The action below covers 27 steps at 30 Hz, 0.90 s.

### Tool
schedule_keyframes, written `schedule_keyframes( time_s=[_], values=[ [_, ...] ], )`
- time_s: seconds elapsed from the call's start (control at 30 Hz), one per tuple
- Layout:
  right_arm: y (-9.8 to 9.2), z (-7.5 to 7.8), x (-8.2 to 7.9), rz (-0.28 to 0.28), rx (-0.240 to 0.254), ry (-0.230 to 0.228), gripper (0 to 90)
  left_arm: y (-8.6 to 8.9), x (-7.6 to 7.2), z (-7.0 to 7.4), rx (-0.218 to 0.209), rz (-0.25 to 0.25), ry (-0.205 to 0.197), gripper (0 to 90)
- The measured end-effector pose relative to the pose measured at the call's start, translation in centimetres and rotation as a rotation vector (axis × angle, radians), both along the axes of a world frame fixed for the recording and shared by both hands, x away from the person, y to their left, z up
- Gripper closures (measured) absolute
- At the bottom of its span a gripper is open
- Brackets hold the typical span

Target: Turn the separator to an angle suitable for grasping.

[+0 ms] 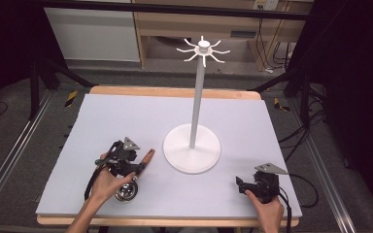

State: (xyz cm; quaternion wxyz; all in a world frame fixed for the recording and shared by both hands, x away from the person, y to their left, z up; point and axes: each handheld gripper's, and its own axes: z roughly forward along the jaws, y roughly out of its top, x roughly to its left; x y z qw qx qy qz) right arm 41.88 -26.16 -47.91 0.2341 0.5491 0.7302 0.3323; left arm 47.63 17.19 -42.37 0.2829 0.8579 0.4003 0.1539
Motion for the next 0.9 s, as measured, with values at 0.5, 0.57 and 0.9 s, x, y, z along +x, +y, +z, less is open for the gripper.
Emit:
schedule_keyframes(
  time_s=[0.5, 0.57, 0.9],
  values=[
    [0.1, 0.0, 0.1, 0.008, 0.008, 0.004, 10.9, -2.0, 2.1, -1.7, 0.074, -0.007, 0.066, 60.0],
    [0.1, 0.1, 0.1, 0.008, 0.005, 0.004, 10.8, -2.1, 2.3, -2.0, 0.083, -0.003, 0.079, 60.8],
    [0.2, 0.0, 0.1, 0.004, 0.003, 0.011, 10.9, -1.8, 2.9, -2.7, 0.089, 0.009, 0.116, 62.9]
  ],
)
